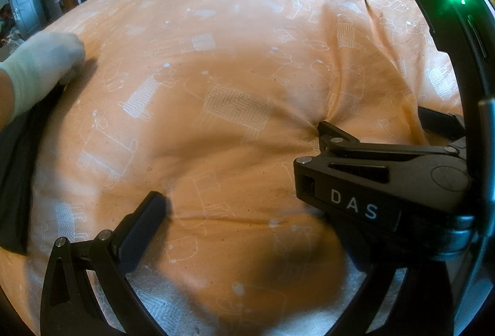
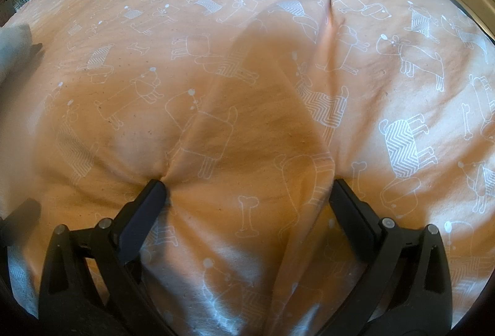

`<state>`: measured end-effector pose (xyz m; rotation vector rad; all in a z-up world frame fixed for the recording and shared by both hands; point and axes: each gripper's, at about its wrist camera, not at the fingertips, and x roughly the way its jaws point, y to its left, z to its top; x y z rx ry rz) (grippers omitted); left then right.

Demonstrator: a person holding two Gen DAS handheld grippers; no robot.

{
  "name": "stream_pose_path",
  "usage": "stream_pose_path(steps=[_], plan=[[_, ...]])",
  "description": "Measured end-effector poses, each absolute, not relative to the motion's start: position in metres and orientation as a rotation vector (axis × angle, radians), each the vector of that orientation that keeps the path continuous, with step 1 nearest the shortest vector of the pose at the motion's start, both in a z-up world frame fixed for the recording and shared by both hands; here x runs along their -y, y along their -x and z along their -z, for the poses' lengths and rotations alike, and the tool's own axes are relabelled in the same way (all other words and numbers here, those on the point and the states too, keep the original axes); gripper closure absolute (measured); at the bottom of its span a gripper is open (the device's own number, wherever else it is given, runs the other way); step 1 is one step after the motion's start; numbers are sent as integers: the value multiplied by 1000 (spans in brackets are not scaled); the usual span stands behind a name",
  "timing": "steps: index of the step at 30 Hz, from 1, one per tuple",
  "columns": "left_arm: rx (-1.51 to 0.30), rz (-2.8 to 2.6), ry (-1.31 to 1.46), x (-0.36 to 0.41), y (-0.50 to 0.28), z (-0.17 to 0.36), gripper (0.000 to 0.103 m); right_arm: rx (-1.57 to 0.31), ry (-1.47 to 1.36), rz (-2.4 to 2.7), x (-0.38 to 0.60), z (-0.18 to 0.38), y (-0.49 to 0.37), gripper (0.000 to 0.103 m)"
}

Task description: Fold small clothes

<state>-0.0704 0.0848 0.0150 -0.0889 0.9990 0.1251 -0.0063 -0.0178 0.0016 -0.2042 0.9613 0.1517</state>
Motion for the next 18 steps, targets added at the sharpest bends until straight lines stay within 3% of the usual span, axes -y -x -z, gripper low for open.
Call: stream_pose_path(steps=[18], plan=[[-999,-123,87,-85,69,-15,0,-964,215,-147,16,-2,8,0]])
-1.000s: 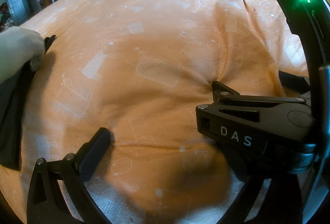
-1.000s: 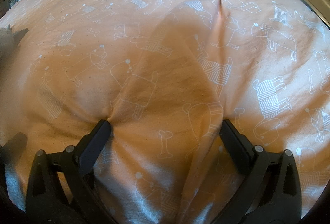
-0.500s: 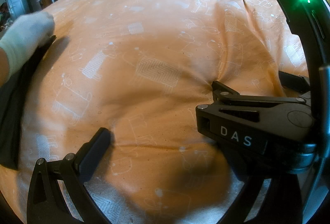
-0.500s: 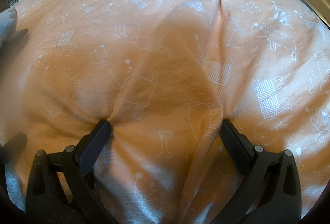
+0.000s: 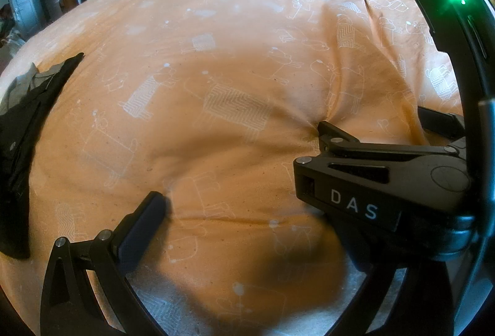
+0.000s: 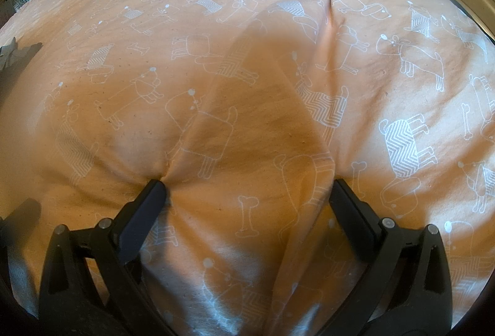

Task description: Fold small clothes

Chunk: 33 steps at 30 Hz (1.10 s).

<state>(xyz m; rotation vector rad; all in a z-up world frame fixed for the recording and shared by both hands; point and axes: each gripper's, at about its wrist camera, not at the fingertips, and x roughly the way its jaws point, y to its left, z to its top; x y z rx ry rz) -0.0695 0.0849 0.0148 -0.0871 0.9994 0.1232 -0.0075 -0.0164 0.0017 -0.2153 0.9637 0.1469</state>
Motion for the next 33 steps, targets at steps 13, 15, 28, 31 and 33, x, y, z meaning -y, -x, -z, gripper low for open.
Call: stream_pose_path(steps=[13,15,28,31,33], plan=[[-1000,-122,86,-83,69,-15,0,-965,220,-145,16,-2,8,0],[-1000,-122,86,-82,69,-15,0,-965,220,-144,16,-2,8,0],[-999,-122,86,-80,68,-15,0,-966,225,-142,15,-2,9,0],[-1000,-122,85,-79,68,-15,0,-966,225,-142,15,-2,9,0],[-1000,-120,85,-80,68,-15,0,-968,223,-143,16,-1,8,0]])
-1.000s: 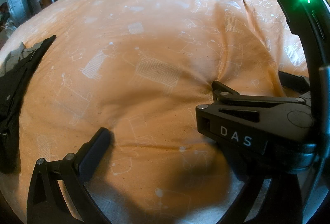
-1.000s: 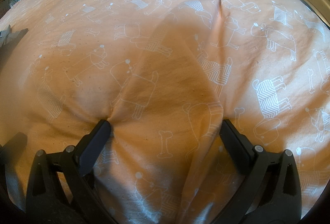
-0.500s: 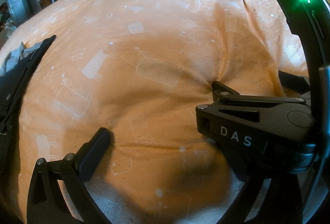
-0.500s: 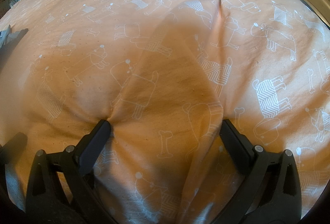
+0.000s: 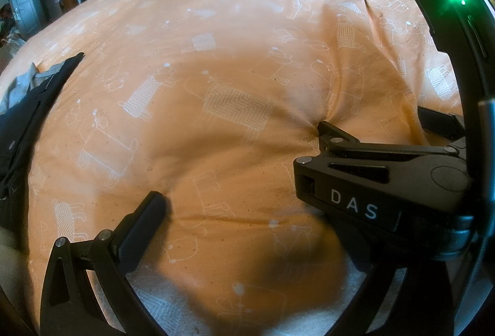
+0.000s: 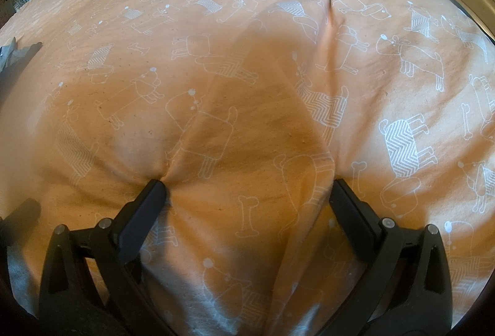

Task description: Fold small clothes

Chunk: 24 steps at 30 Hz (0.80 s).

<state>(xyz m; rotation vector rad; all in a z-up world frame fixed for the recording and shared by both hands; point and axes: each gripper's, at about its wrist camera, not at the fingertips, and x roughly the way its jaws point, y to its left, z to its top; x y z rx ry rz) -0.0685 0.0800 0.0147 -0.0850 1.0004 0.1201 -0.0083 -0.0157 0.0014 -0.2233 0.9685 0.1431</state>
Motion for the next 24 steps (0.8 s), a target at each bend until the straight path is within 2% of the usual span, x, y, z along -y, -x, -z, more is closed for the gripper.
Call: stream_pose_path(steps=[24], plan=[[-1000,-107,94,-79,66,-11,0,-970,225,-144,14,-1,6,0]])
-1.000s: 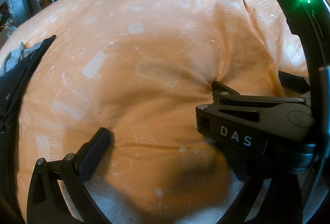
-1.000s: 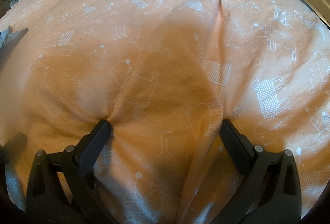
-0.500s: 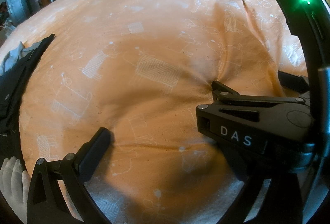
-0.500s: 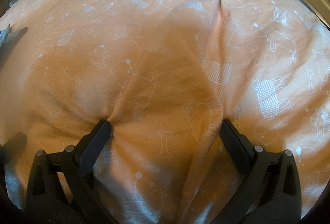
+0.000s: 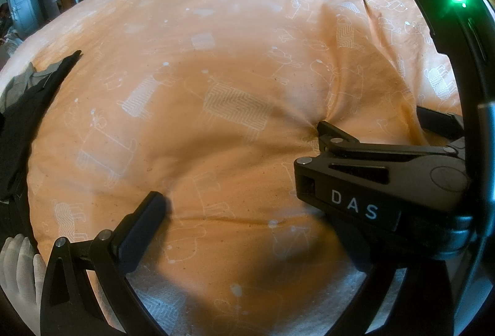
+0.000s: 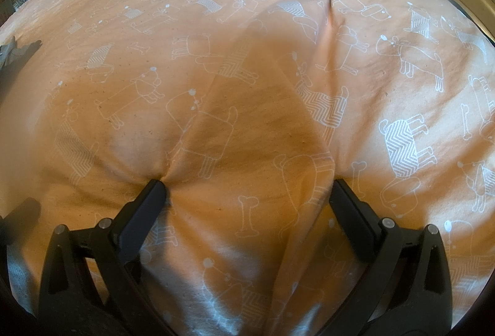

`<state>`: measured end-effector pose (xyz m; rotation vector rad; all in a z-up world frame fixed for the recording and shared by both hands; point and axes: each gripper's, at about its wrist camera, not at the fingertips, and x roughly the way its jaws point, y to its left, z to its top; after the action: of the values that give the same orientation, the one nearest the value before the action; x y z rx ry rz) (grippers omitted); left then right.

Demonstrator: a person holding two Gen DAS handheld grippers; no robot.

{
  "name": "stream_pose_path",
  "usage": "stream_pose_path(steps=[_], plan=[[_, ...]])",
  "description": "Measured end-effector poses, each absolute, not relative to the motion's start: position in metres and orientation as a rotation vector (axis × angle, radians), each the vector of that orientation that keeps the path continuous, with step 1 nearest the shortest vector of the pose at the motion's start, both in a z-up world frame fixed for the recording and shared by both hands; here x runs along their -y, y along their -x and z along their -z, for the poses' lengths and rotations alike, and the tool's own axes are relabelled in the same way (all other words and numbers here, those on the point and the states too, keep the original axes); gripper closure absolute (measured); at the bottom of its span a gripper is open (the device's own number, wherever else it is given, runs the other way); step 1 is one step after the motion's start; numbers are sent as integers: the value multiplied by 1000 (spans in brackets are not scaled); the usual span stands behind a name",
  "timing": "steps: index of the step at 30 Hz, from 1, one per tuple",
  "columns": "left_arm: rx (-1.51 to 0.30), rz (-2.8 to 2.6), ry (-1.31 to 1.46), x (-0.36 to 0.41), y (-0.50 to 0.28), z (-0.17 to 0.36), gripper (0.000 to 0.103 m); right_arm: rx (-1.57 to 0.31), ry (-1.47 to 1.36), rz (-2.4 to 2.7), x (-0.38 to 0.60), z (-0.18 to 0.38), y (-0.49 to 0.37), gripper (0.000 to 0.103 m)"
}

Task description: Fold small clothes

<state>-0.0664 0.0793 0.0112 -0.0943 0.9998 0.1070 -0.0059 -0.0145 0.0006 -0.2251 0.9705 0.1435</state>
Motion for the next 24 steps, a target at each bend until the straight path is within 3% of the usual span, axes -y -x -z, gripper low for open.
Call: stream_pose_path(steps=[24], plan=[[-996,-111,96,-69,66,-11,0,-962,217,-146,16,-1,8,0]])
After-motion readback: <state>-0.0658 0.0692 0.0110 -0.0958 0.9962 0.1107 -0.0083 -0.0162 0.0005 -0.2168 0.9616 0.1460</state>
